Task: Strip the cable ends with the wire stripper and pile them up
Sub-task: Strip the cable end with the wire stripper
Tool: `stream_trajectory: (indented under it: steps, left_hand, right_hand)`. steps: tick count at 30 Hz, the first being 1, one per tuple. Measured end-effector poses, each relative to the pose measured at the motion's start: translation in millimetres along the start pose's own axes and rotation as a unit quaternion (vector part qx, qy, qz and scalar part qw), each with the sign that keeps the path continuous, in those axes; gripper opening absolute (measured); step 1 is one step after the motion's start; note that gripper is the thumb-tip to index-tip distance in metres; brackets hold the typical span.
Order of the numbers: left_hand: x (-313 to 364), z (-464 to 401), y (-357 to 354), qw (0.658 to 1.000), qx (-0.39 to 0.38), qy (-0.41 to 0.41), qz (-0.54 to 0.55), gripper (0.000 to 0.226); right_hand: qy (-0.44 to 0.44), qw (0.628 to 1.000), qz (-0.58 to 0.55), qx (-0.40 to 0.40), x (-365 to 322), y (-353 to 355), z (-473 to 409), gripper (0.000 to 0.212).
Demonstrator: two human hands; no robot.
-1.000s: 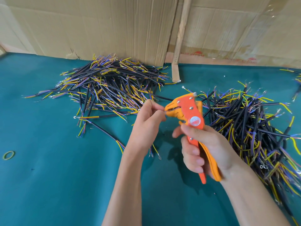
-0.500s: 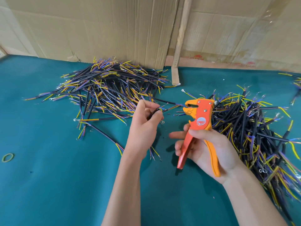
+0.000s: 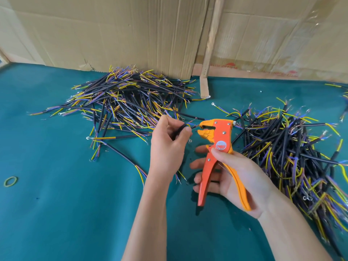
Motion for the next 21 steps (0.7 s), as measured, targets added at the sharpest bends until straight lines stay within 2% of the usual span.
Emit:
stream_trajectory:
  steps: [3,12,21]
  left_hand:
    - [2.7,0.0,-1.2,1.000,-0.010,-0.017,-0.005,0.019]
    - [2.9,-1.0,-5.4,0.999,-0.032,-0.034,-0.027,0.020]
    - [5.1,-0.3,-8.1,0.997,-0.041,-0.050,-0.042,0.019]
  right_hand:
    - [0.024,1.000,0.014,-0.006,-1.5,-2.8,1.5,0.040]
    - [0.022,0.998,0.048,-0.027,1.2,-10.4,2.3,0.014]
    - [0.038,0.996,0.072,-0.036,-1.7,-7.3,1.8,0.007]
Point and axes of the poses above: each hand's wrist, its own z-axis away from the middle knuckle, its own y-axis out of the back of the hand, x = y × z, the point moved 8 cm from there along -z, towards the middle knuckle, and after that the axes turned 6 degrees about -z, right-handed, at the moved point
